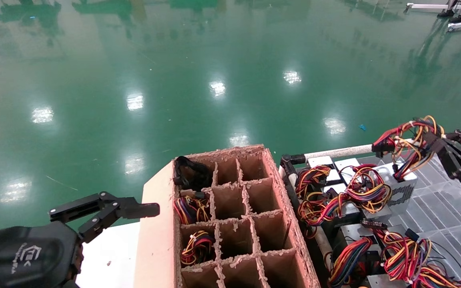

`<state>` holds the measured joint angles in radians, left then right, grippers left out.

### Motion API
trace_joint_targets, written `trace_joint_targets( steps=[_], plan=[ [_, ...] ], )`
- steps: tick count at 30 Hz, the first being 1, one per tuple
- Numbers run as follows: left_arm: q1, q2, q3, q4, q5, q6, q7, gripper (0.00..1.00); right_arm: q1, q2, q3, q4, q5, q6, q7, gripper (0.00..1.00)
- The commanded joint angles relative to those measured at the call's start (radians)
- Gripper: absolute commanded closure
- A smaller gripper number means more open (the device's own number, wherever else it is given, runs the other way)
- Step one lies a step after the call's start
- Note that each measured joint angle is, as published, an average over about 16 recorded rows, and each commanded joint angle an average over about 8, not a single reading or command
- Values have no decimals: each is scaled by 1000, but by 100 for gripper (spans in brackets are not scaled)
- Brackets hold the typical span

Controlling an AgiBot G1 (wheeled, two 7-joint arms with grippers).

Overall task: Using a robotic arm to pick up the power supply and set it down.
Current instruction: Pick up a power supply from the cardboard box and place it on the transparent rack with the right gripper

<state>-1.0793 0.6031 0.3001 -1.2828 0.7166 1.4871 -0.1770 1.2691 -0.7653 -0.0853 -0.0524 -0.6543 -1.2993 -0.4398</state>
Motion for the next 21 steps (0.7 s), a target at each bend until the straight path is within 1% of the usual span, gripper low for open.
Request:
trace_joint_targets(
  steps=[1, 21],
  plan=[
    [0, 0, 0, 0, 0, 0, 0, 0, -11, 1, 1, 1, 1, 3, -2, 100],
    [0, 0, 1, 0, -1, 0, 1, 0, -44, 99, -22, 42, -30, 6, -16, 100]
  ],
)
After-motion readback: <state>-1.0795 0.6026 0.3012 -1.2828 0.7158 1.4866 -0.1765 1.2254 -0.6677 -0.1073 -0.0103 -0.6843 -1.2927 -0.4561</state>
